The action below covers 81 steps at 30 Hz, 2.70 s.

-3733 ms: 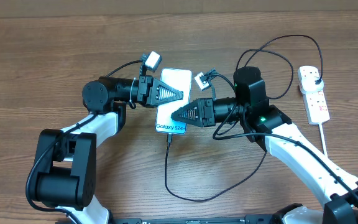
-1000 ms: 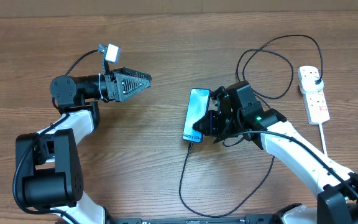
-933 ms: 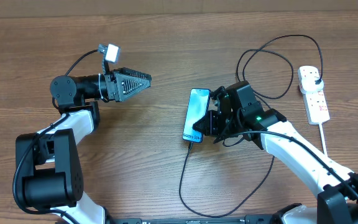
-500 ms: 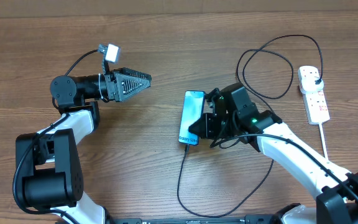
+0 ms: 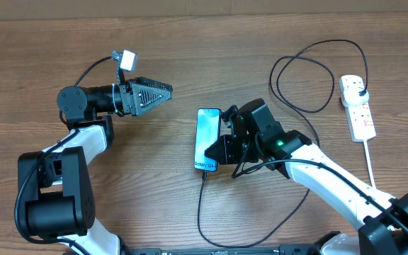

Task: Plug charger to phone and switch on socket

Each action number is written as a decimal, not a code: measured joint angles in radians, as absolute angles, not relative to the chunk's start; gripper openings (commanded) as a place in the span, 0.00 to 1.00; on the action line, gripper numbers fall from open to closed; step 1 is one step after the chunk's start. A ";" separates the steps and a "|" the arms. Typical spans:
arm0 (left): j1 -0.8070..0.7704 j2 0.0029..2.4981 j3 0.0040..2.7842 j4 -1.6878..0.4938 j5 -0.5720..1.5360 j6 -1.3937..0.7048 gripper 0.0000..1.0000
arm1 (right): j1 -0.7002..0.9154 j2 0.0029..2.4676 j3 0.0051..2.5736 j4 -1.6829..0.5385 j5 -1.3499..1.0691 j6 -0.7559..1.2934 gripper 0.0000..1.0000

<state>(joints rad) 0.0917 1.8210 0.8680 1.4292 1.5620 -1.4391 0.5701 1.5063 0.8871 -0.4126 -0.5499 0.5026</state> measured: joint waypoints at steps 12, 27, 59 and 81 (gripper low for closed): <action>0.092 1.821 0.868 1.429 1.562 -1.439 1.00 | 0.583 1.597 0.887 -0.374 -0.530 0.528 0.04; 0.092 1.821 0.868 1.429 1.562 -1.439 1.00 | 0.583 1.712 0.887 -0.326 -0.522 0.531 0.04; 0.092 1.821 0.868 1.429 1.562 -1.439 1.00 | 0.583 1.767 0.887 -0.253 -0.547 0.605 0.04; 0.092 1.821 0.868 1.429 1.562 -1.439 1.00 | 0.583 1.813 0.887 -0.207 -0.609 0.637 0.13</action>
